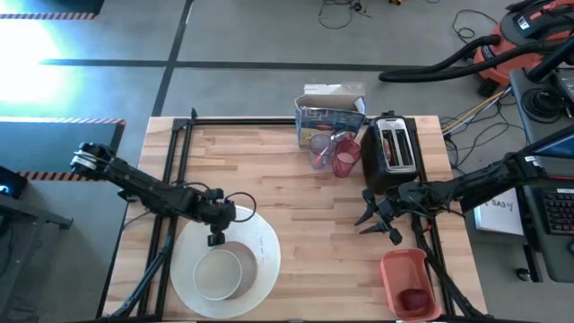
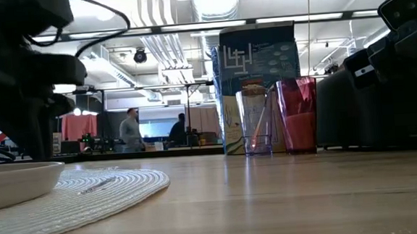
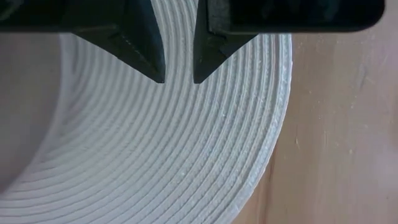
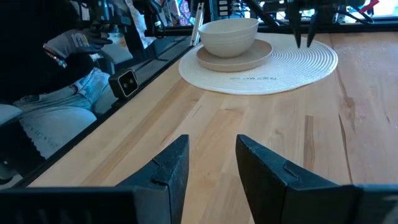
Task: Arrange a breakfast setting
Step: Move the white placemat to the center of the table
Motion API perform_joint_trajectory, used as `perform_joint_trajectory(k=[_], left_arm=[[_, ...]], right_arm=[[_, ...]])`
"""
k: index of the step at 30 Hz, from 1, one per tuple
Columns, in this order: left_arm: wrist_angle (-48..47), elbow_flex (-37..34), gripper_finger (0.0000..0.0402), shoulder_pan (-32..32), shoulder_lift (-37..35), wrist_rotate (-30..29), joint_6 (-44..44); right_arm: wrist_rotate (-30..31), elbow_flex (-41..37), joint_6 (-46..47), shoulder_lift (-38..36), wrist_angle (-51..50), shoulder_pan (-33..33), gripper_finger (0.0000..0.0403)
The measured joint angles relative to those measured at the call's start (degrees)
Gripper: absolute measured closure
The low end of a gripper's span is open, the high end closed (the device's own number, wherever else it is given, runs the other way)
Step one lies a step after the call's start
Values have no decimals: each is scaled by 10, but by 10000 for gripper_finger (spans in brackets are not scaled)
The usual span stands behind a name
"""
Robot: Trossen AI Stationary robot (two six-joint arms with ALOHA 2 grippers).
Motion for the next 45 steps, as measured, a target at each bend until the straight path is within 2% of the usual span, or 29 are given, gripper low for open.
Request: perform_joint_trajectory(k=[11,25,30,45], left_arm=[[36,0,399,25,53,1,6],[120,5,401,62,103,45,44],[161,4,401,98,113,50,78],[354,3,402,227,189,117,170]], right_arm=[[0,0,0,0,0,0,280],[0,0,0,0,0,0,280],[0,0,0,0,0,0,280],[0,0,0,0,0,0,280]])
